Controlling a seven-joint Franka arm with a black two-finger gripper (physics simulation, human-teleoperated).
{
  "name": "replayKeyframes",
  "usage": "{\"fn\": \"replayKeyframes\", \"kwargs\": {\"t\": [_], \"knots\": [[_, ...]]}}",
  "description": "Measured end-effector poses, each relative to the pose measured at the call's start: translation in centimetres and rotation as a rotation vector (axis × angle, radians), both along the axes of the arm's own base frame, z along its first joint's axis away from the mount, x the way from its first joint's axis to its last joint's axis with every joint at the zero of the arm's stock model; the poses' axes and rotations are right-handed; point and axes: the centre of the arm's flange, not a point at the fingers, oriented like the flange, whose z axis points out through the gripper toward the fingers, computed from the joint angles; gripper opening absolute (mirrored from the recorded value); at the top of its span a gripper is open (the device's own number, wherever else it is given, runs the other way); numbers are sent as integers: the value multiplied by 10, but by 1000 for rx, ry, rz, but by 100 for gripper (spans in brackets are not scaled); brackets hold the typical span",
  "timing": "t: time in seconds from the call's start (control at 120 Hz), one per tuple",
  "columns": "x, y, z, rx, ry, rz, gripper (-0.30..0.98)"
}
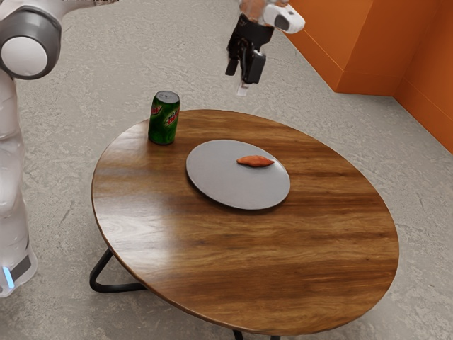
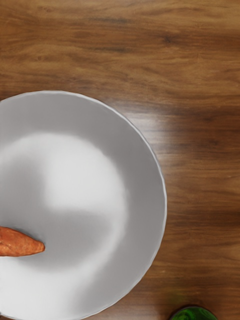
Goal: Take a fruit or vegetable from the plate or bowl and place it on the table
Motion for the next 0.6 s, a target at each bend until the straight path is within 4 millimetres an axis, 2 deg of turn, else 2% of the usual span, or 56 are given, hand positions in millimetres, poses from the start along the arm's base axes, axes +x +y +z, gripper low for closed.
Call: {"fn": "replayKeyframes", "kwargs": {"t": [0.308, 0.6], "knots": [[26, 0, -50, 0, -20, 0, 69], [39, 0, -82, 0, -43, 0, 69]]}}
